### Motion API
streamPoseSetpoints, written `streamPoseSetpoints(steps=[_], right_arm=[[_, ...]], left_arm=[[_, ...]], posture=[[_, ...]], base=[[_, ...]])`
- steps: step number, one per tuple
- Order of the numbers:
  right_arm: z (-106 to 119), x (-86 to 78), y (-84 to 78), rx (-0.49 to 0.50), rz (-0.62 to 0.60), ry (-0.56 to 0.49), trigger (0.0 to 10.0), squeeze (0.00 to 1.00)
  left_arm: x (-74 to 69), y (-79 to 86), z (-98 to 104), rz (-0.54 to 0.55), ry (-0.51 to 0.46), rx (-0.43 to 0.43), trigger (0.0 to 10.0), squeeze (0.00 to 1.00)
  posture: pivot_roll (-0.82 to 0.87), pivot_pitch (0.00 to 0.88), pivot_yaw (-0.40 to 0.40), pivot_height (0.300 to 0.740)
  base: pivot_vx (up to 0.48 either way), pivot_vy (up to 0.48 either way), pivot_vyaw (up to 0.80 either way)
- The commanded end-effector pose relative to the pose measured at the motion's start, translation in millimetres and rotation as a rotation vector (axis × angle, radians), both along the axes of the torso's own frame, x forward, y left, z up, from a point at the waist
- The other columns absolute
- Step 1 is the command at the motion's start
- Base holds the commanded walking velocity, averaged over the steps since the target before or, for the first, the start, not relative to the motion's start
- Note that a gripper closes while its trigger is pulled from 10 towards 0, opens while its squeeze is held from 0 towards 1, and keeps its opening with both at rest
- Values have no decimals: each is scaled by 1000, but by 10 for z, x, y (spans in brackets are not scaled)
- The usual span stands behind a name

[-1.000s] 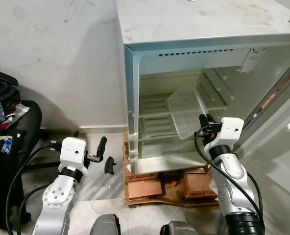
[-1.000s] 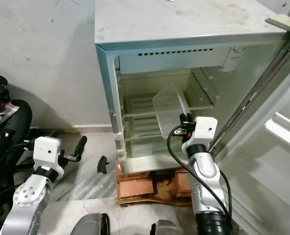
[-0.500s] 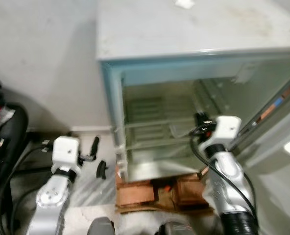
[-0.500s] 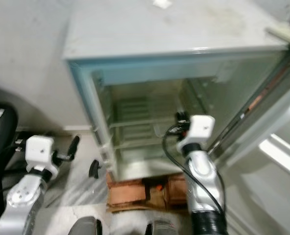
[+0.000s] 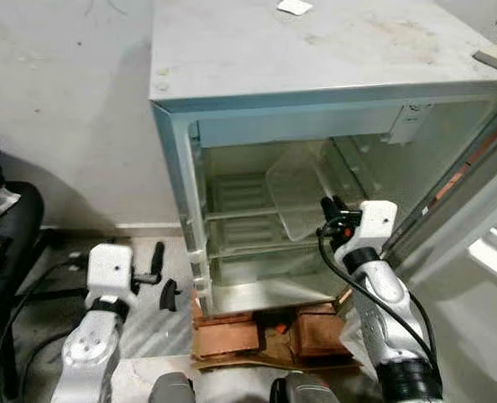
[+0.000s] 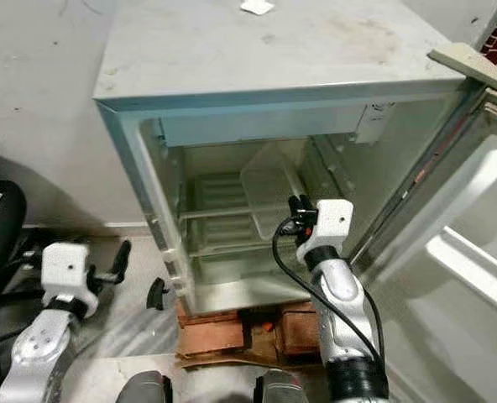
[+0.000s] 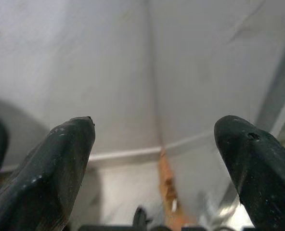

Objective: Restocking fridge

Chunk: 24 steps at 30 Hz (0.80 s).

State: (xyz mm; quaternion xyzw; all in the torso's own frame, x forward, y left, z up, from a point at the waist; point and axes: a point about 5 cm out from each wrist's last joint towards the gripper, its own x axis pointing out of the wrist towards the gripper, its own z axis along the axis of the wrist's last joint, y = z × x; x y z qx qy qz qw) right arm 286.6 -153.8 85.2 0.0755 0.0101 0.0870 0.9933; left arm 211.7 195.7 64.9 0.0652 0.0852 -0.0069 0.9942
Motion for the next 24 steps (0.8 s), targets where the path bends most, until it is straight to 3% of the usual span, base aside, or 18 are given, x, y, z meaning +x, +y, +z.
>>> streamPoseSetpoints(steps=[1, 12, 24], right_arm=[[-11, 26, -19, 15, -5, 7, 10000, 0], [-31, 315, 208, 54, 55, 30, 10000, 0], [78, 633, 282, 102, 9, 53, 10000, 0]], left_arm=[[-12, 23, 25, 11, 1, -1, 10000, 0], [-175, 83, -16, 27, 69, -7, 10000, 0], [-330, 113, 54, 43, 91, 9, 10000, 0]], posture=[[95, 133, -29, 740], [155, 159, -37, 740], [218, 232, -59, 740]], base=[[0, 0, 0], [0, 0, 0], [0, 0, 0]])
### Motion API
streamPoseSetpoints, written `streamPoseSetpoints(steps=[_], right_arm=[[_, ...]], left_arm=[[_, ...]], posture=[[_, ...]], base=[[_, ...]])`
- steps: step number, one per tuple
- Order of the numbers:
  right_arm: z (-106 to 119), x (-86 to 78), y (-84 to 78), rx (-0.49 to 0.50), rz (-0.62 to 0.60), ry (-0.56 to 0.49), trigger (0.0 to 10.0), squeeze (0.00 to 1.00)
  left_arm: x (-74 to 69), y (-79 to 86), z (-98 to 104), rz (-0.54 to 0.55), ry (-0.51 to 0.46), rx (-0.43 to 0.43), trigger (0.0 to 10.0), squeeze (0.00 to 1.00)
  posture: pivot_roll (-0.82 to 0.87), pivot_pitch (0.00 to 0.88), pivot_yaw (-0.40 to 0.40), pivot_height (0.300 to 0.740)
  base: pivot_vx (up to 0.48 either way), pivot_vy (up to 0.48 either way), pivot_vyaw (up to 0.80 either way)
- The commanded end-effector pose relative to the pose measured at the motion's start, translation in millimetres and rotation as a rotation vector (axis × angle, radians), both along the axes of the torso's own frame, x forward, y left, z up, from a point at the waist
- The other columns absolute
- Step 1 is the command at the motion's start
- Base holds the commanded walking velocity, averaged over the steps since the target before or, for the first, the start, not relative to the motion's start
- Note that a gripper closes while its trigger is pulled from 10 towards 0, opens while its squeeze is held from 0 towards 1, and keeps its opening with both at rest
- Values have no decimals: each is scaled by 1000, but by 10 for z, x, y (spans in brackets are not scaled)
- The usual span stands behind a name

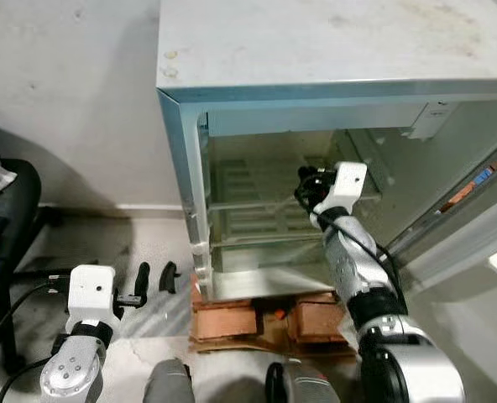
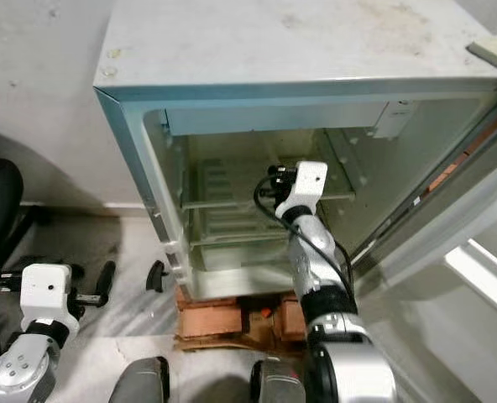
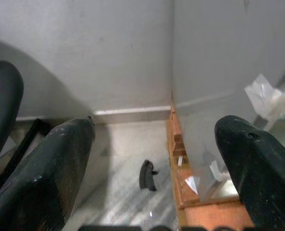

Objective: Restocking fridge

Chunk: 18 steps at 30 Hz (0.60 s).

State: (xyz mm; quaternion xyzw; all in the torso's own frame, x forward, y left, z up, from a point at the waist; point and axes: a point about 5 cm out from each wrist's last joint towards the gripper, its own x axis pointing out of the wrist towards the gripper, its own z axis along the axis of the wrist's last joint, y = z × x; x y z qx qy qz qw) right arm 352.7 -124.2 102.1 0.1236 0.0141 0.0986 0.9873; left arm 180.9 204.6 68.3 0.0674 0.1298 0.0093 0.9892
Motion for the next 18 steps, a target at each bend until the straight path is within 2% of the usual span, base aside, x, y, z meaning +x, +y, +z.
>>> streamPoseSetpoints(steps=[1, 7, 11, 15, 18], right_arm=[[-81, 1, 16, 9, -11, 42, 10000, 0], [-59, 61, 132, 37, -7, 60, 10000, 0], [-59, 107, 224, 80, -10, 101, 10000, 0], [8, 162, 362, 111, -8, 120, 10000, 0], [34, 180, 399, 123, -14, 127, 10000, 0]], left_arm=[[-52, 35, 37, 9, 7, 5, 10000, 0], [-204, 124, 41, 41, 30, 30, 10000, 0], [-328, 73, 78, 30, 39, 47, 10000, 0], [-377, 69, 89, 37, 51, 49, 10000, 0], [-394, 72, 94, 39, 53, 51, 10000, 0]], posture=[[227, 248, -63, 740], [252, 287, -77, 740], [280, 317, -94, 740], [290, 328, -101, 740], [295, 332, -102, 740]], base=[[0, 0, 0], [0, 0, 0], [0, 0, 0], [0, 0, 0], [0, 0, 0]])
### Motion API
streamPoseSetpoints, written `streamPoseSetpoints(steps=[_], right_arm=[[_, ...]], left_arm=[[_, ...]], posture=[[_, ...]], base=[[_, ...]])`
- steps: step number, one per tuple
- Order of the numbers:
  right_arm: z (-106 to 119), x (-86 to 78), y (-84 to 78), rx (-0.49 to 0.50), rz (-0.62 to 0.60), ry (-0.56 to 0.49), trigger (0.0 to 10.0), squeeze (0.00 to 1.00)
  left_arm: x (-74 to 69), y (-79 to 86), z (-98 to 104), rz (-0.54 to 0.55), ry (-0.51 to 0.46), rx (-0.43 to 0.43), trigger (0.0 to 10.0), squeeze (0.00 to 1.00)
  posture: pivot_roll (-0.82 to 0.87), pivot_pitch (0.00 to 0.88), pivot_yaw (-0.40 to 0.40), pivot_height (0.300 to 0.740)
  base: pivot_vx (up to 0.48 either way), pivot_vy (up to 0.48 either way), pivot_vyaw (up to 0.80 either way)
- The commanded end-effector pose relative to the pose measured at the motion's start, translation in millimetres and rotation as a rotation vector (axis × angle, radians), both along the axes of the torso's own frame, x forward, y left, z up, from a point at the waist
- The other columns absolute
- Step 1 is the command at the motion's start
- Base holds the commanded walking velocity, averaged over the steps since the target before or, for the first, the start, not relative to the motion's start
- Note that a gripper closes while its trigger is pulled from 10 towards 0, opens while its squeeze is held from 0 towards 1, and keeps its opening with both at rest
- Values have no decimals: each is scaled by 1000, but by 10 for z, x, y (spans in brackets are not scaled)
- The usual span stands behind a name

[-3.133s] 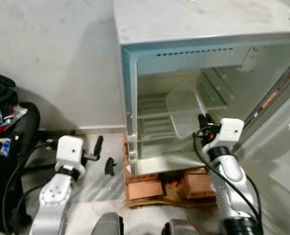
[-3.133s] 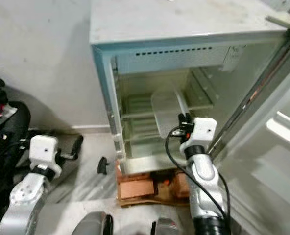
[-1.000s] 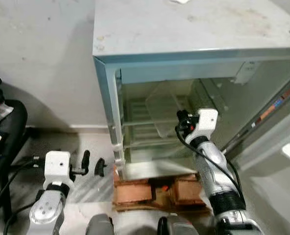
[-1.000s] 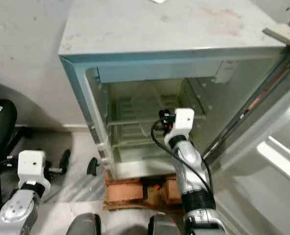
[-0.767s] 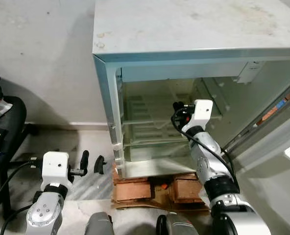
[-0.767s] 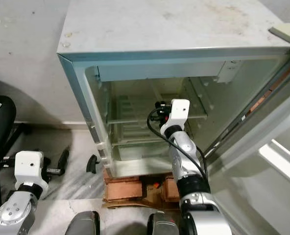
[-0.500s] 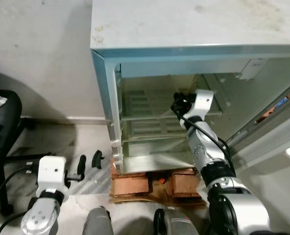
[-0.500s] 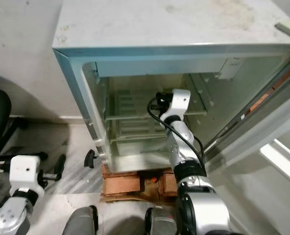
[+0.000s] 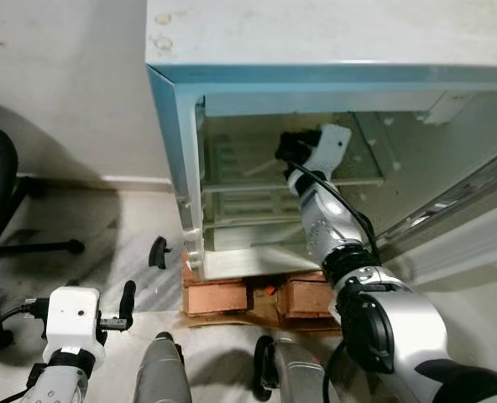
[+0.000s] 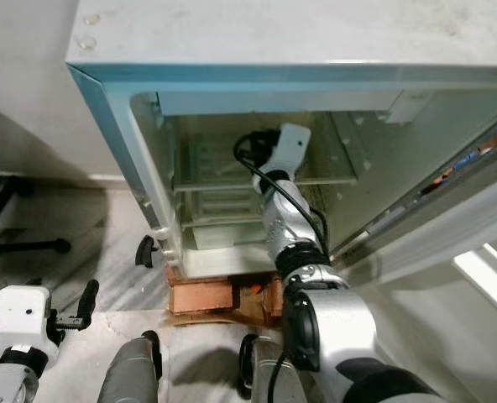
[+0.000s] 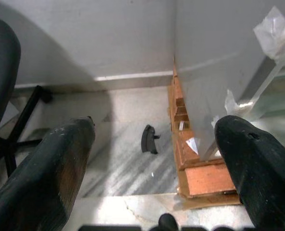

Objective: Restocking fridge

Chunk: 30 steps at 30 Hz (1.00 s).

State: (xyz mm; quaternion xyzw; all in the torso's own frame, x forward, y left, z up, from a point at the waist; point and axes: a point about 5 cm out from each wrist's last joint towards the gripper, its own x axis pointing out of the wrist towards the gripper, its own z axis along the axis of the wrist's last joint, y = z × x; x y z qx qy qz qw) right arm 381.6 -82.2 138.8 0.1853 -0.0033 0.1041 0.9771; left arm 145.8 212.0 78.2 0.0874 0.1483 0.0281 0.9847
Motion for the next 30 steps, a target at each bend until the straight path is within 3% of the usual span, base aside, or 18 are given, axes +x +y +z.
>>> streamPoseSetpoints(steps=[1, 10, 16, 18, 19, 20, 21, 25, 30], right_arm=[[-306, -91, 16, 14, -15, 162, 10000, 0], [-273, -60, 195, 124, -49, 271, 10000, 0], [-213, -48, 315, 165, -51, 294, 10000, 0], [-171, -37, 347, 176, -48, 279, 10000, 43], [-156, -34, 356, 176, -46, 274, 10000, 608], [-149, -32, 362, 175, -44, 271, 10000, 608], [-138, -29, 372, 172, -40, 268, 10000, 1000], [-83, -14, 407, 179, -16, 246, 10000, 1000], [-4, 34, 338, 149, -11, 200, 10000, 1000]], left_arm=[[-58, -1, 4, 7, 19, 8, 10000, 0], [-67, -11, 14, 17, 22, 15, 10000, 0], [-49, -16, 15, 17, 21, 17, 10000, 0], [-38, -18, 14, 16, 20, 18, 10000, 0], [-34, -20, 12, 14, 19, 17, 10000, 0], [-31, -20, 10, 13, 18, 17, 10000, 0], [-26, -19, 9, 13, 17, 18, 10000, 0], [6, -3, 11, 15, 12, 24, 10000, 0], [81, 12, 1, 19, 0, 31, 10000, 0]], posture=[[305, 332, -110, 740], [316, 326, -122, 740], [322, 319, -122, 740], [322, 318, -124, 740], [323, 315, -123, 740], [324, 313, -122, 740], [325, 308, -123, 740], [332, 293, -121, 740], [324, 275, -125, 740]], base=[[0, 0, 0], [0, 0, 0], [0, 0, 0], [0, 0, 0], [0, 0, 0], [0, 0, 0], [0, 0, 0], [0, 0, 0], [0, 0, 0]])
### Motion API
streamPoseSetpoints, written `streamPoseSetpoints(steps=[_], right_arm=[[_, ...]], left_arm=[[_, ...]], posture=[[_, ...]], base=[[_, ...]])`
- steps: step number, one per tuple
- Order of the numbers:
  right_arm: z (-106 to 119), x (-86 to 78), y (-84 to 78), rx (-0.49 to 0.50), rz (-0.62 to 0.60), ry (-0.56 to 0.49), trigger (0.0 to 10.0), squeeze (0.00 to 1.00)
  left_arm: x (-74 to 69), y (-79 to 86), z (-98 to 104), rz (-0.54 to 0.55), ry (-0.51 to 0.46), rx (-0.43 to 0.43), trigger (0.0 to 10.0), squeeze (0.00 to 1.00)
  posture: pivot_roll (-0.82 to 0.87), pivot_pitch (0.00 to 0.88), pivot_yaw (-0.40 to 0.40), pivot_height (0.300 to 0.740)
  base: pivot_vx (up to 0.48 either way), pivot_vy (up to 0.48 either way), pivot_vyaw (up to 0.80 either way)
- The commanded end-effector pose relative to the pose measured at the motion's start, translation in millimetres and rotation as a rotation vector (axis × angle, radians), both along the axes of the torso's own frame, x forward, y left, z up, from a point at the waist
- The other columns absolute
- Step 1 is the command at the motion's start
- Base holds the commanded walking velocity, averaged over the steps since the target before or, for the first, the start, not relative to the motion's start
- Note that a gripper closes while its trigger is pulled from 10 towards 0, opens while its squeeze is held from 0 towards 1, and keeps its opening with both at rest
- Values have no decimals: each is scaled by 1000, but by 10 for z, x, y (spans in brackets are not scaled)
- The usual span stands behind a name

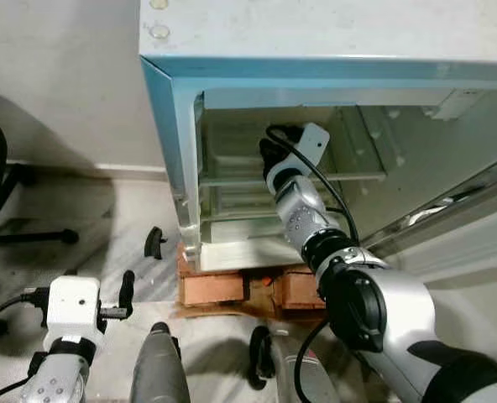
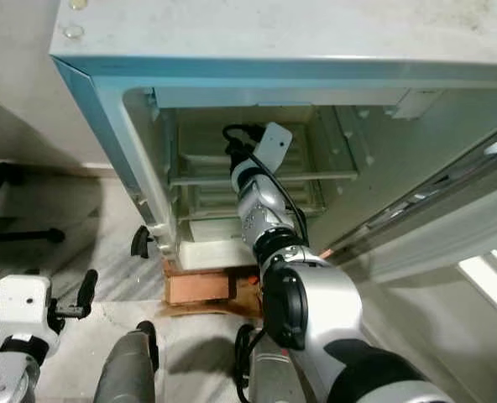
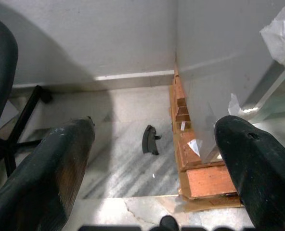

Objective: Restocking fridge

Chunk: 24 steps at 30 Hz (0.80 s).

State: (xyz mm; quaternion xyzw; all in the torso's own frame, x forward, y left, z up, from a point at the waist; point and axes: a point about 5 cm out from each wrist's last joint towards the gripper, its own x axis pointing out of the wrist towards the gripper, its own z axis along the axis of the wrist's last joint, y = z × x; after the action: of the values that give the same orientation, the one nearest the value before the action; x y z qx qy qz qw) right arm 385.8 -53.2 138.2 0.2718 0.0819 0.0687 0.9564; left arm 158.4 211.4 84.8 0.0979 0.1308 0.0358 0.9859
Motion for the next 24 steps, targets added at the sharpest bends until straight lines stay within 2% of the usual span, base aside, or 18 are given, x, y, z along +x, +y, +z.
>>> streamPoseSetpoints(steps=[1, 8, 10, 12, 13, 19, 20, 24], right_arm=[[20, 10, -6, -24, 19, -17, 10000, 1000], [21, 42, -197, -32, -10, -39, 10000, 1000], [22, 57, -332, -35, -32, -60, 10000, 1000], [25, 60, -358, -37, -36, -66, 10000, 1000], [39, 68, -436, -45, -45, -87, 10000, 1000], [53, 71, -616, -64, -58, -135, 10000, 1000], [0, 46, -689, -59, -58, -135, 10000, 1000], [-132, -34, -743, -63, -19, -141, 10000, 1000]], left_arm=[[-21, 14, -69, 11, 32, 7, 10000, 0], [52, -7, -94, 5, 23, 3, 10000, 0], [110, -5, -103, 0, 15, 4, 10000, 0], [120, -6, -104, -1, 13, 4, 10000, 0], [153, -8, -109, -3, 9, 5, 10000, 0], [213, -9, -122, -6, -3, 1, 10000, 0], [244, -14, -124, -2, -17, -8, 10000, 0], [309, -37, -130, 10, -30, -23, 10000, 0]], posture=[[317, 267, -127, 740], [299, 248, -127, 740], [286, 230, -122, 740], [286, 230, -122, 740], [281, 217, -119, 740], [262, 196, -120, 740], [253, 188, -121, 740], [227, 167, -116, 740]], base=[[0, 0, 0], [0, 0, 0], [0, 0, 0], [0, 0, 0], [0, 0, 0], [0, 0, 0], [0, 0, 0], [0, 0, 0]])
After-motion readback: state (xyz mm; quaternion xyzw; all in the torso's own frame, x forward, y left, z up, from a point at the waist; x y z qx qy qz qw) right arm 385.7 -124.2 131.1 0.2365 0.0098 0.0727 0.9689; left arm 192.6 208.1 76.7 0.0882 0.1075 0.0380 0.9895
